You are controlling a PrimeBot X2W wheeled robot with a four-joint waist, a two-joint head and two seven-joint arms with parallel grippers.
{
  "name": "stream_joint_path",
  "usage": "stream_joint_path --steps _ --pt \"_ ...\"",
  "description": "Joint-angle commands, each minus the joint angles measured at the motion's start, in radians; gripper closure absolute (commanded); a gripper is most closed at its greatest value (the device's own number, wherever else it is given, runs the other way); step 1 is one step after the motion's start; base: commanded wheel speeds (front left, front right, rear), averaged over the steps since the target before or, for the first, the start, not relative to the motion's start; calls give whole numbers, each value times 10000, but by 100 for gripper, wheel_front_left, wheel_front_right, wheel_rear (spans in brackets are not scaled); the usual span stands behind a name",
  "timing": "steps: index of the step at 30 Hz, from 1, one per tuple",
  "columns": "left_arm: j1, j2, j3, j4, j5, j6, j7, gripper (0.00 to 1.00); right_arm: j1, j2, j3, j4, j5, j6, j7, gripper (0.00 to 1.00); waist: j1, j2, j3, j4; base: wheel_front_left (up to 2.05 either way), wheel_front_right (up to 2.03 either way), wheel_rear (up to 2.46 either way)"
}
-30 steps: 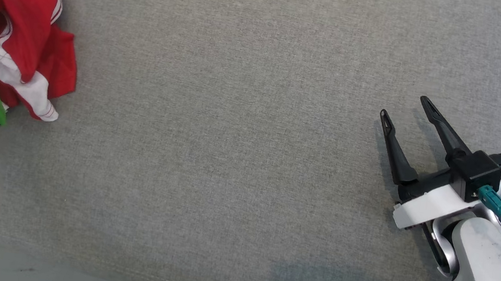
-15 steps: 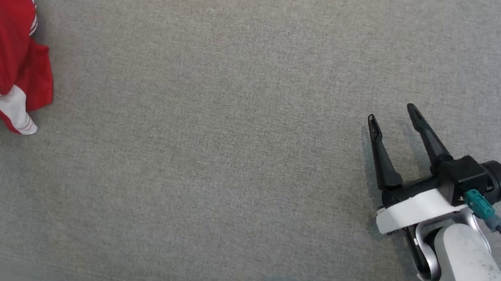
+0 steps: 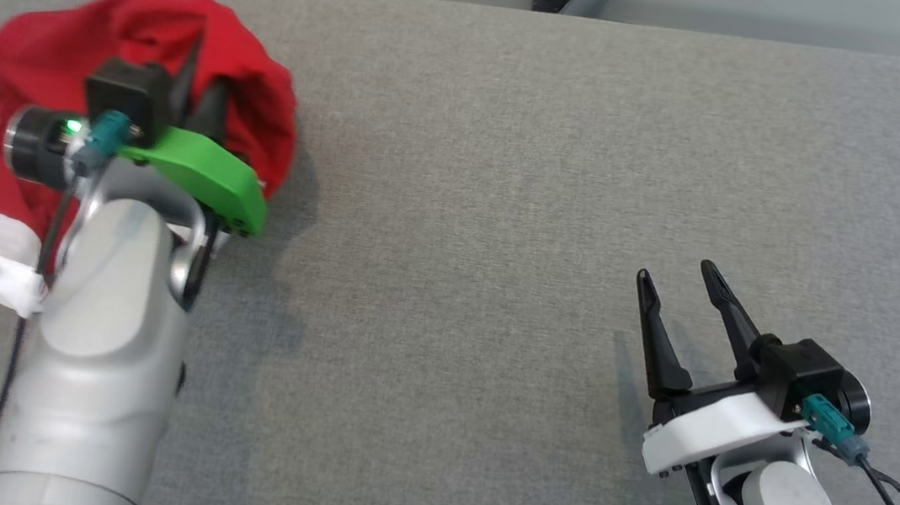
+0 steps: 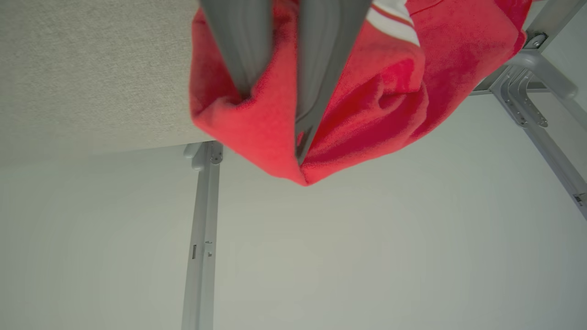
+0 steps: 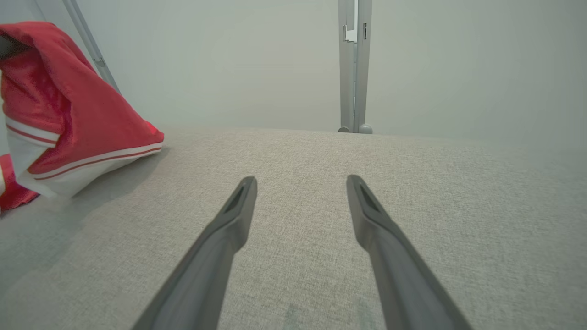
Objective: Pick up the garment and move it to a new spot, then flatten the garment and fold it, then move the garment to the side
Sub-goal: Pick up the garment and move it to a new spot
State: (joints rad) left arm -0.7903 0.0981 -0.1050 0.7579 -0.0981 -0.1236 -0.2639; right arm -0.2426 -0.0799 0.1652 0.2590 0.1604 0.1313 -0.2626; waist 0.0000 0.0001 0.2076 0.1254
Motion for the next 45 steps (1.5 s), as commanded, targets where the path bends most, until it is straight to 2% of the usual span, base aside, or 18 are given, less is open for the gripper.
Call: stream_joint_path --steps 1,6,10,16,21,22,23,24,33,40,45 --pt "178 -77 -128 -55 -143 -43 -8 100 158 12 -79 17 21 -10 -30 0 0 -1 -509 -738 0 0 0" --pt "881 -461 -1527 -363 -1128 -72 -9 100 177 125 -174 34 -71 -10 -30 0 0 -1 -402 -1708 0 0 0" --pt "1225 -465 -3119 -983 -2659 -34 -9 100 83 195 -158 26 -53 -10 -30 0 0 -1 -204 -2561 0 0 0" --pt "845 -458 -5074 -1802 -3876 514 -9 100 47 245 -232 42 22 -10 -30 0 0 -1 87 -3545 0 0 0" --pt "760 -444 -5582 -1850 -4145 947 -9 100 -53 269 -277 3 124 -10 -30 0 0 -1 292 -3945 0 0 0" --pt "837 -446 -5605 -1681 -4053 1005 -8 63 -41 272 -309 8 134 -10 -30 0 0 -1 306 -3954 0 0 0" --pt "906 -449 -5510 -1596 -4012 1052 -9 21 -35 275 -349 13 145 -10 -30 0 0 -1 310 -3949 0 0 0" --pt "983 -446 -5399 -1518 -3883 1090 -9 0 -35 280 -387 20 154 -10 -30 0 0 -1 299 -3918 0 0 0" --pt "2758 -207 -3858 -1503 -2748 1094 -8 0 279 278 -467 14 364 -10 -31 0 0 -1 -287 -2947 0 0 0" --pt "4500 2 -2198 -2683 -2183 1109 -9 0 483 275 -459 88 352 -10 -30 0 0 -1 -824 -2387 0 0 0" --pt "6311 -59 -621 -3857 -1669 785 -8 0 779 278 -504 170 304 -10 -30 0 0 -1 -1345 -2118 0 0 0"
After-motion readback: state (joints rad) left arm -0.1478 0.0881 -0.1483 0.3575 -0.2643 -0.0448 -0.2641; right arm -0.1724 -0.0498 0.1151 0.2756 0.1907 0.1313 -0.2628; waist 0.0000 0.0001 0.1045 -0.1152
